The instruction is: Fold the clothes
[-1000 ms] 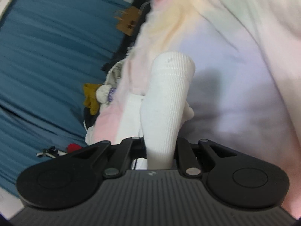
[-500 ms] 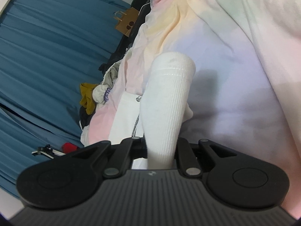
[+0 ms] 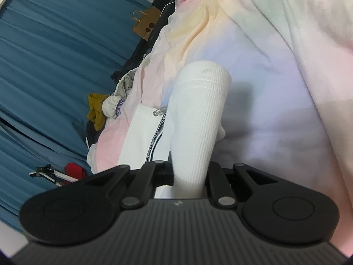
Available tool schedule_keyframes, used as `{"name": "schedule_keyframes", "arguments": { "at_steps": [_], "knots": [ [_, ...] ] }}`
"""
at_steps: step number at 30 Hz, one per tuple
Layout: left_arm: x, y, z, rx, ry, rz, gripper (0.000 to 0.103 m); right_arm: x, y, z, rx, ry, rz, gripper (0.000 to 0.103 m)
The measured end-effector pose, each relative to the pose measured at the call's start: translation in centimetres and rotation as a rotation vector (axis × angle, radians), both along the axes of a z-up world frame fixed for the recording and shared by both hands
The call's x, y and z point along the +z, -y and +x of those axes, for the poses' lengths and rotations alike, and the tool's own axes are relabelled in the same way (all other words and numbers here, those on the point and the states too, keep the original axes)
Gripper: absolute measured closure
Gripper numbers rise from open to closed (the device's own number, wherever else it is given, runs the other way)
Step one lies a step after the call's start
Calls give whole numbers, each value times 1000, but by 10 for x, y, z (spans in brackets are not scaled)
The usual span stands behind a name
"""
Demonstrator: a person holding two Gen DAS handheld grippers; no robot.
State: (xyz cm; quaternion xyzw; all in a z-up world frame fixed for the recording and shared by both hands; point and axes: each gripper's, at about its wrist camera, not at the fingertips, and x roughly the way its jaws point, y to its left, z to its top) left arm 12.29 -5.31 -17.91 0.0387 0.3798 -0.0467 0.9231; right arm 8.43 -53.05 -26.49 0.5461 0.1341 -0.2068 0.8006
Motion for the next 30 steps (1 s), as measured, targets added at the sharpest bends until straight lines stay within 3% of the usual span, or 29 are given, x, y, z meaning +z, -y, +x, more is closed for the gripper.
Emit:
{"name": "schedule_keyframes", "arguments": {
  "at_steps": [8, 16, 19, 21, 25, 28, 30],
  "knots": [
    [-1, -2, 3, -7, -9, 5, 26, 5, -4, 3, 9, -24, -55, 91],
    [18, -11, 7, 4, -28, -77, 26, 50, -29, 12, 28, -4, -291, 91],
    [38, -22, 7, 21, -5, -160, 26, 87, -61, 19, 60, 30, -502, 91],
    [60, -26, 5, 0, 45, -157, 26, 115, -95, 22, 106, 69, -678, 91],
    [112, -53, -7, -67, 170, -256, 21, 155, -200, 21, 297, 158, -1042, 91],
    [131, -82, -10, -113, 179, -421, 18, 146, -284, 12, 538, 197, -1253, 91],
    [129, -97, -8, -115, 135, -531, 18, 122, -330, 7, 723, 164, -1339, 91]
  ]
}}
